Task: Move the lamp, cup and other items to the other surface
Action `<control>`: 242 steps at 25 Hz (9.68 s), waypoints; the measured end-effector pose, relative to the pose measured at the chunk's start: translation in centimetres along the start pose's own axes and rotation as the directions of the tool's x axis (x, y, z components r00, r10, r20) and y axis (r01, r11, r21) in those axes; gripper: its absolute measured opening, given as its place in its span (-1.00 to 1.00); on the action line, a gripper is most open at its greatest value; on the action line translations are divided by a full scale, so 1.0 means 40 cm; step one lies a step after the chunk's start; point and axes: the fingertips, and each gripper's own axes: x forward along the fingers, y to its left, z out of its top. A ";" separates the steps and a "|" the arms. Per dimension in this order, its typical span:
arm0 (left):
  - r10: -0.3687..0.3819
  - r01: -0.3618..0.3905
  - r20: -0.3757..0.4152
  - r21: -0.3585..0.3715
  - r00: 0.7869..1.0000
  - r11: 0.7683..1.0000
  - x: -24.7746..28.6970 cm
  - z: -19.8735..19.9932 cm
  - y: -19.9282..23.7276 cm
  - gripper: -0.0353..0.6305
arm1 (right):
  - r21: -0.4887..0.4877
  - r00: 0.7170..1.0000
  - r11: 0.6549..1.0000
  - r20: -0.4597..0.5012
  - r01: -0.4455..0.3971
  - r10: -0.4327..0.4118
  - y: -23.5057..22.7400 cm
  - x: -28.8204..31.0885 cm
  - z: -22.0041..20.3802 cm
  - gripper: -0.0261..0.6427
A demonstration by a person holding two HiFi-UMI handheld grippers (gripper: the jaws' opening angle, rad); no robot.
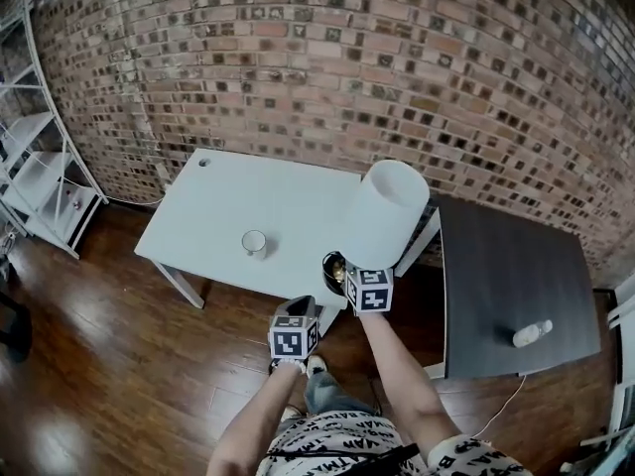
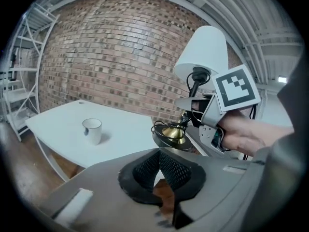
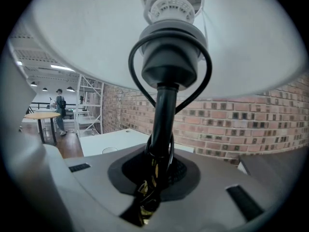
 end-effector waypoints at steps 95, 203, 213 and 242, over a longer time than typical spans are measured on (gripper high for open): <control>0.031 -0.029 0.043 -0.049 0.999 0.998 -0.130 -0.017 0.171 -0.88 | 0.243 0.965 0.970 -0.251 -0.014 0.077 0.187 -0.205 -0.248 0.37; 0.159 -0.154 0.055 -0.077 0.986 0.985 0.047 0.003 0.056 -0.88 | 0.072 0.961 0.991 -0.242 -0.117 0.131 -0.191 0.154 -0.201 0.05; 0.326 -0.311 0.061 -0.178 0.944 0.934 0.107 0.034 0.173 -0.88 | 0.052 0.923 0.963 -0.278 -0.263 0.267 -0.144 0.402 -0.234 0.05; 0.319 -0.297 0.075 -0.217 0.945 0.930 0.063 0.041 0.211 -0.88 | 0.124 0.914 0.939 -0.217 -0.321 0.342 -0.125 0.213 -0.198 0.01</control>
